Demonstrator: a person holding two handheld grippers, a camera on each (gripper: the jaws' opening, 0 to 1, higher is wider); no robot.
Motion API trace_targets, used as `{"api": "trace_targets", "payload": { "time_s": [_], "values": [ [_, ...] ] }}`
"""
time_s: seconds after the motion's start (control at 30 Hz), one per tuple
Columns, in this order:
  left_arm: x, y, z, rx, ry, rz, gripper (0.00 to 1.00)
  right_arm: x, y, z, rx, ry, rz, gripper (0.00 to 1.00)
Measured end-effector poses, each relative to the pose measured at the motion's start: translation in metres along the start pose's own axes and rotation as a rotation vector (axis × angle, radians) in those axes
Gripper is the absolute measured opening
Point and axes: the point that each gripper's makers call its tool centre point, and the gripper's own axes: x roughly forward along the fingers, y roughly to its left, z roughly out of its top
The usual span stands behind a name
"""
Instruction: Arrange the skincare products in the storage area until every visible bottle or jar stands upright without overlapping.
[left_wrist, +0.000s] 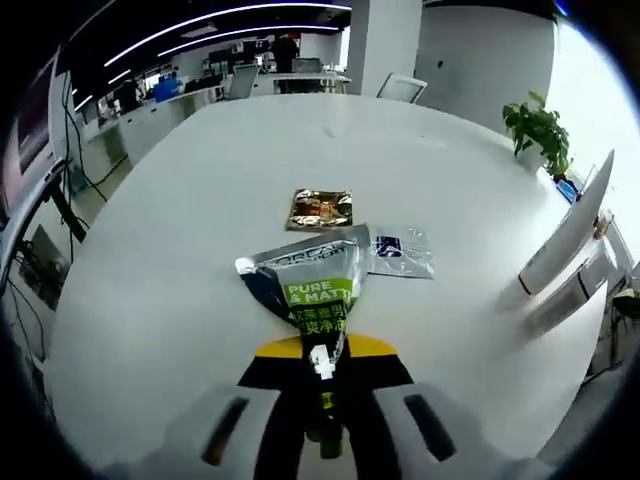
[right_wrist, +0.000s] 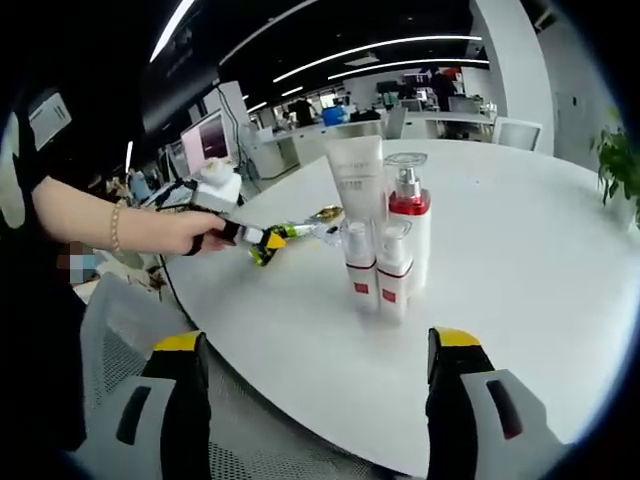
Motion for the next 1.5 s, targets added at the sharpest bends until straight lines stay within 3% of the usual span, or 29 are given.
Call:
{"api": "trace_targets", "payload": {
  "time_s": [0.3, 0.5, 0.63, 0.83, 1.23, 1.5],
  "values": [
    [-0.015, -0.012, -0.001, -0.031, -0.048, -0.056, 0.08, 0.000, 0.003, 0.002, -0.003, -0.010, 0.016, 0.87],
    [-0.032, -0.024, 0.006, -0.017, -0.080, -0.084, 0.08, -0.001, 0.004, 0.003, -0.009, -0.018, 0.021, 0.87],
    [-0.044, -0.033, 0.013, 0.030, -0.134, -0.107, 0.08, -0.001, 0.005, 0.004, -0.013, -0.023, 0.029, 0.86],
    [-0.072, -0.050, 0.016, 0.076, -0.173, -0.146, 0.08, -0.002, 0.008, 0.006, -0.017, -0.033, 0.038, 0.87],
    [-0.119, -0.073, 0.024, 0.069, -0.224, -0.218, 0.08, -0.002, 0.016, 0.007, -0.031, -0.037, 0.081, 0.81],
    [-0.147, -0.093, 0.021, 0.146, -0.246, -0.258, 0.09, -0.002, 0.025, 0.009, -0.052, -0.044, 0.114, 0.81]
  ]
}}
